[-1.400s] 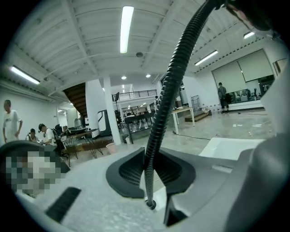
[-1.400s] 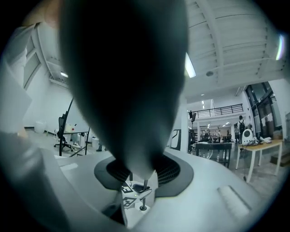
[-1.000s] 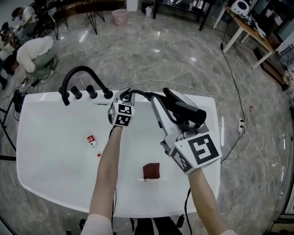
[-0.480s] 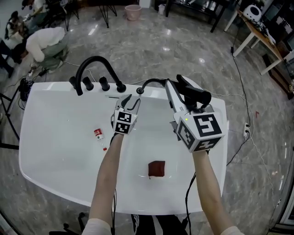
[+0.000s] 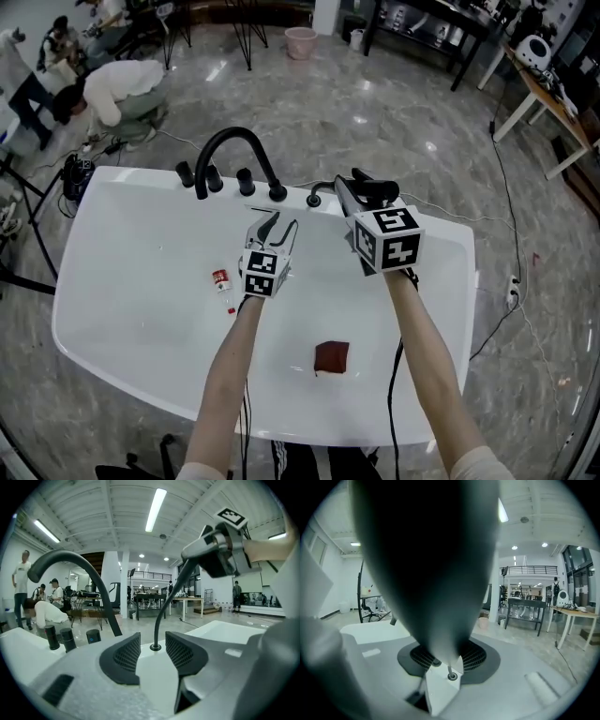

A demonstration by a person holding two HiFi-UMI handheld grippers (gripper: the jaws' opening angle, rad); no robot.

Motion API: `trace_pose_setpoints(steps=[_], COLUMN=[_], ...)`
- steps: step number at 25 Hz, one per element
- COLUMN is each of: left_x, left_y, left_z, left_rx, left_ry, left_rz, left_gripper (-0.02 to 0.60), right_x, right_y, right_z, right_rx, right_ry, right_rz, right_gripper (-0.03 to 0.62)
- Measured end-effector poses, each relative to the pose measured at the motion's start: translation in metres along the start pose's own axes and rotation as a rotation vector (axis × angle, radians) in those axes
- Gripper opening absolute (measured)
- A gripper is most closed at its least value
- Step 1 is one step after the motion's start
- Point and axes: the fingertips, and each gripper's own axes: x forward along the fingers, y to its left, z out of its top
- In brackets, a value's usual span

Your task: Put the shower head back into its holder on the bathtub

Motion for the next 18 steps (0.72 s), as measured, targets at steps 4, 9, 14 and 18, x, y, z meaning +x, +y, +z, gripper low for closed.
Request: trace_pose_setpoints(steps=[4,9,14,18], left_x=[-0.012,-0.017,-0.023,-0.033], left_y=[0.005,0.015,0.021,0.022], left_z=[0.007,-0.005,-0.008,-0.019], left_rx=[-0.014,-0.044,-0.059,-0.048], left_ry=[-0.051,-0.074,-0.108,-0.114], left_rz=[0.016,0.045,0.057,0.046], left_gripper=[0.16,0.158,0.158,0.158], right_x=[0.037,0.08,0.119,0.146], right_y=[-0.006,-0.02,-0.022,-0.018], right_z=[-0.032,-0.079,-0.117,-0.138], right_rx=[0.017,0.076,0.062,0.031], right_ry=[0.059,0.119,0.183,0.228], right_rz=[0.018,0.026,0.038,0.043], right_gripper=[0.133,0.133,0.133,0.133])
